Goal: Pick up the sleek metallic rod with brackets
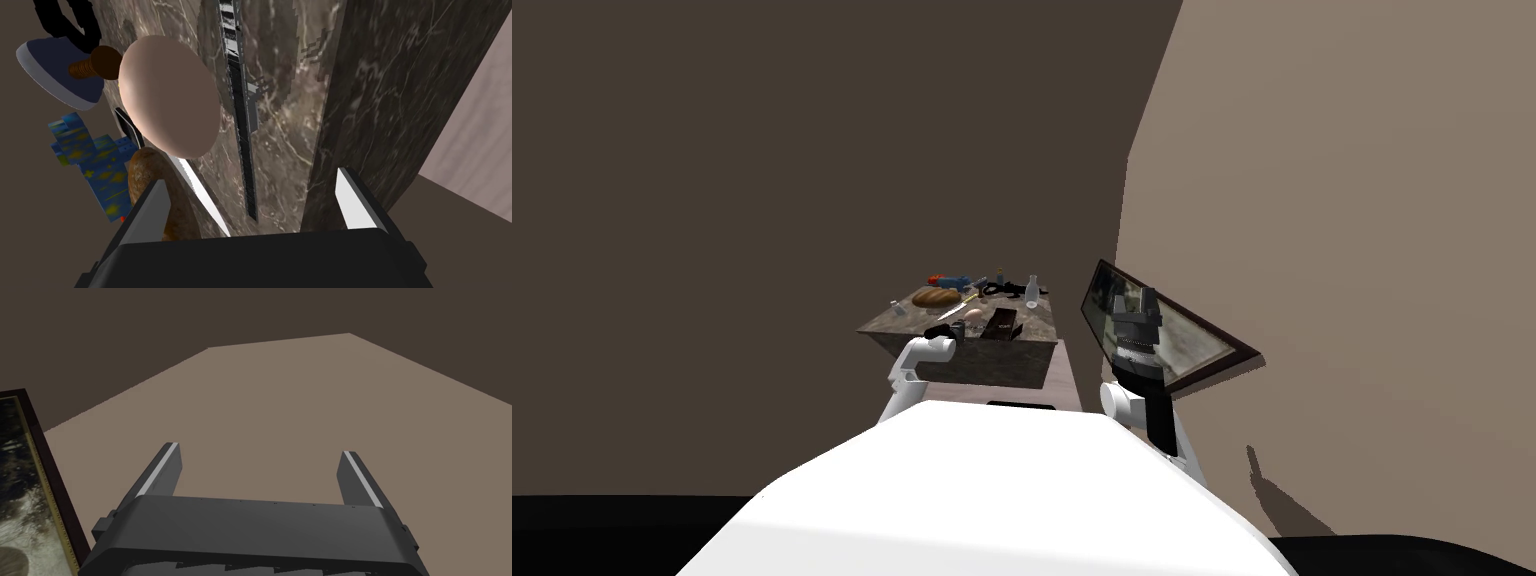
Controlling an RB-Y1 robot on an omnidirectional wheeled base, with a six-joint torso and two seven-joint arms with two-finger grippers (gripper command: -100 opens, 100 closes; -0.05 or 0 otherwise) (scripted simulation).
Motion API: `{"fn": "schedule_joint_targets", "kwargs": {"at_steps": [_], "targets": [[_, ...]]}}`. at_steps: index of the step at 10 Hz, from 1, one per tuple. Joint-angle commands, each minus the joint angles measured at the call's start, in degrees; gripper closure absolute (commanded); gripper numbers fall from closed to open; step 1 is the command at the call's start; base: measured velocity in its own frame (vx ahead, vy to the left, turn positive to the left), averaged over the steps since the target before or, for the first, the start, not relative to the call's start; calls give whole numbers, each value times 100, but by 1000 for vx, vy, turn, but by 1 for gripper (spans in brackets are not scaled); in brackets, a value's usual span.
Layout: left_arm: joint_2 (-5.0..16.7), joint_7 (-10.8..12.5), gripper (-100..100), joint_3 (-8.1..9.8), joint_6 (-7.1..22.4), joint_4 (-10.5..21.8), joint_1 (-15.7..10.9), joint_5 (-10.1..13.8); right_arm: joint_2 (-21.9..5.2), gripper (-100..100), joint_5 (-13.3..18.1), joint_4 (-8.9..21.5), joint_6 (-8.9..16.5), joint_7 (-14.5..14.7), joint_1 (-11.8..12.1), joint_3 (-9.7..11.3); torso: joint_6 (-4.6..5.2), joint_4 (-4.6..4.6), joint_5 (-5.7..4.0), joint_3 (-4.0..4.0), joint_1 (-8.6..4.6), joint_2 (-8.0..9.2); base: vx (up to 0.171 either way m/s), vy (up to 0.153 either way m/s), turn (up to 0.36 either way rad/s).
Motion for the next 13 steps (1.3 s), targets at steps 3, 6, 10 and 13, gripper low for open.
{"fn": "schedule_joint_targets", "kwargs": {"at_steps": [3, 6, 10, 13], "targets": [[212, 102, -100, 8, 484, -291, -41, 63, 0, 0, 0, 0, 0, 0, 0, 0, 0, 0, 1, 1, 5, 1, -18, 98, -77], [370, 192, -100, 14, 916, -579, -60, 105, 0, 0, 0, 0, 0, 0, 0, 0, 0, 0, -1, 0, -5, 0, -20, 79, -73], [526, 314, -100, 21, 1453, -951, -89, 136, 0, 0, 0, 0, 0, 0, 0, 0, -1, -1, -2, -2, -11, -3, -17, 65, -63], [579, 394, -100, 26, 1789, -1176, -111, 136, 0, 0, 0, 0, 0, 0, 0, 0, -1, -1, -3, -2, -18, -3, -17, 43, -44]]}}
